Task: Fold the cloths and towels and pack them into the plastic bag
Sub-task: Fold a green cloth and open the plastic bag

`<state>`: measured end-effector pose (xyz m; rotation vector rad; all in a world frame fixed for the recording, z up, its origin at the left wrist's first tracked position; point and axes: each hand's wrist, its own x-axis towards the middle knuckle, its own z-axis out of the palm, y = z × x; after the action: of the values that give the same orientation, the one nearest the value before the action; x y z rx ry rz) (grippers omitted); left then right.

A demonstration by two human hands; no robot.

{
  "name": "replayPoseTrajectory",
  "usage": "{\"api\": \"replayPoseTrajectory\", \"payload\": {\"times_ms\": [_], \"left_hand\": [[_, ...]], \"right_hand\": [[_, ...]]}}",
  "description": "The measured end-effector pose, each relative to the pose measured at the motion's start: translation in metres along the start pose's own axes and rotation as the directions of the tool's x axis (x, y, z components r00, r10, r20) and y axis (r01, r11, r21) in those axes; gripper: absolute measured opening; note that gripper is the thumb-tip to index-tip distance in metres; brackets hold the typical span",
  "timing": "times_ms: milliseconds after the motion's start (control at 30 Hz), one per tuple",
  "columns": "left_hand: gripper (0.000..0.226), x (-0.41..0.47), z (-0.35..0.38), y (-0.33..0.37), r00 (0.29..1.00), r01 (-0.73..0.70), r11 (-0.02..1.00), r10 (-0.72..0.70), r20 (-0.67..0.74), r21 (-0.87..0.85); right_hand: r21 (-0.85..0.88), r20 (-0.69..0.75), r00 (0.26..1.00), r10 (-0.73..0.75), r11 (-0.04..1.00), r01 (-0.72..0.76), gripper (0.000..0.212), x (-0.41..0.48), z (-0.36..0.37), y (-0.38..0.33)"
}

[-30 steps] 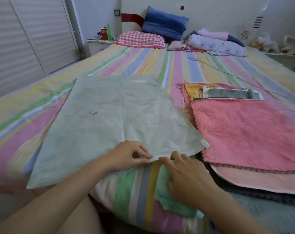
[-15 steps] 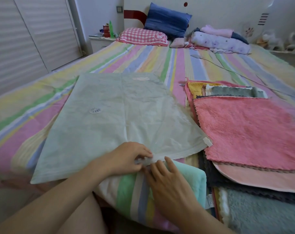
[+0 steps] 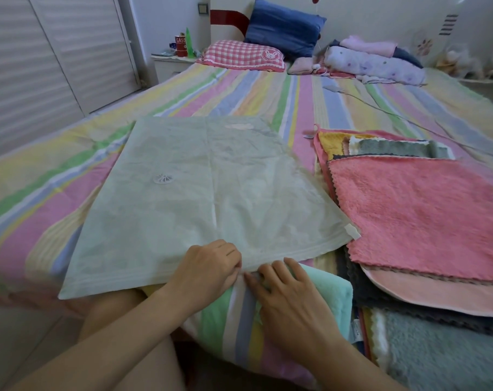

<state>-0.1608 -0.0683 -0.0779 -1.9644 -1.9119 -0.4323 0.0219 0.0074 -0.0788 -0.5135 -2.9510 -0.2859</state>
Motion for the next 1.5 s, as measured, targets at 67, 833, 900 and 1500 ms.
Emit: {"api": "replayPoseTrajectory", "payload": {"times_ms": [67, 833, 900, 1500], "left_hand": [[0.016, -0.003, 0.0, -0.005, 0.999, 0.045, 0.995, -0.044, 0.013, -0.093], [0.014, 0.0, 0.007, -0.001, 0.979, 0.18, 0.962, -0.155, 0.132, -0.207], [0.01, 0.006, 0.005, -0.009, 0.945, 0.293, 0.911, -0.232, 0.229, -0.289], [0.016, 0.034, -0.004, -0.043, 0.746, 0.611, 0.582, -0.194, 0.637, -0.538]], "right_hand": [[0.004, 0.0, 1.0, -0.004, 1.0, 0.004, 0.055, -0.001, 0.0, 0.001], [0.016, -0.042, 0.999, -0.01, 1.0, 0.011, 0.053, 0.001, 0.002, 0.004], [0.024, -0.071, 0.997, 0.015, 1.0, -0.013, 0.054, 0.005, -0.001, 0.005], [-0.005, -0.373, 0.928, -0.014, 1.0, 0.013, 0.038, 0.045, 0.005, 0.006]]}}
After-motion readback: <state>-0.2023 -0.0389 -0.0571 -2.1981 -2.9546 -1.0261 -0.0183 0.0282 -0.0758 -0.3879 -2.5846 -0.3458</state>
